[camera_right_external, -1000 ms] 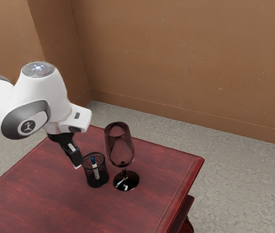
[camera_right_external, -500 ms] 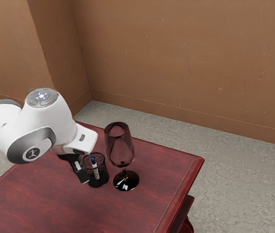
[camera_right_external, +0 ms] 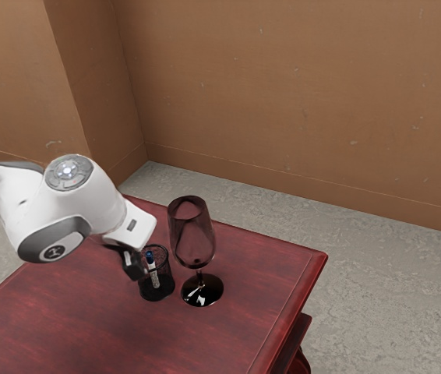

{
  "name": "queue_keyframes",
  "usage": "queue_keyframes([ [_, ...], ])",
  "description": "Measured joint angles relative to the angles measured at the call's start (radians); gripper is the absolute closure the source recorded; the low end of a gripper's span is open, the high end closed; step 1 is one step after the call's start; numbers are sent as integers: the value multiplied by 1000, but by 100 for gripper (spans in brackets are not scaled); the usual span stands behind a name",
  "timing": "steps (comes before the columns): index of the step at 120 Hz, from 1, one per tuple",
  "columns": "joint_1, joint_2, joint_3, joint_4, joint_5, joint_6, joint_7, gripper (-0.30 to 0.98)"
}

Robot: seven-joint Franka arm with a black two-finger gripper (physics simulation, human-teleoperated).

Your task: Take the marker out of the pen holder and place it to the left of the pen holder.

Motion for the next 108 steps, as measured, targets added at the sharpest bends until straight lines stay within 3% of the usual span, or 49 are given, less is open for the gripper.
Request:
queue_keyframes([
  [27,-3,32,6,5,15,71,7,4],
  [72,-14,58,21,11,6,102,12,46],
  [108,-18,70,23,12,4,107,12,63],
])
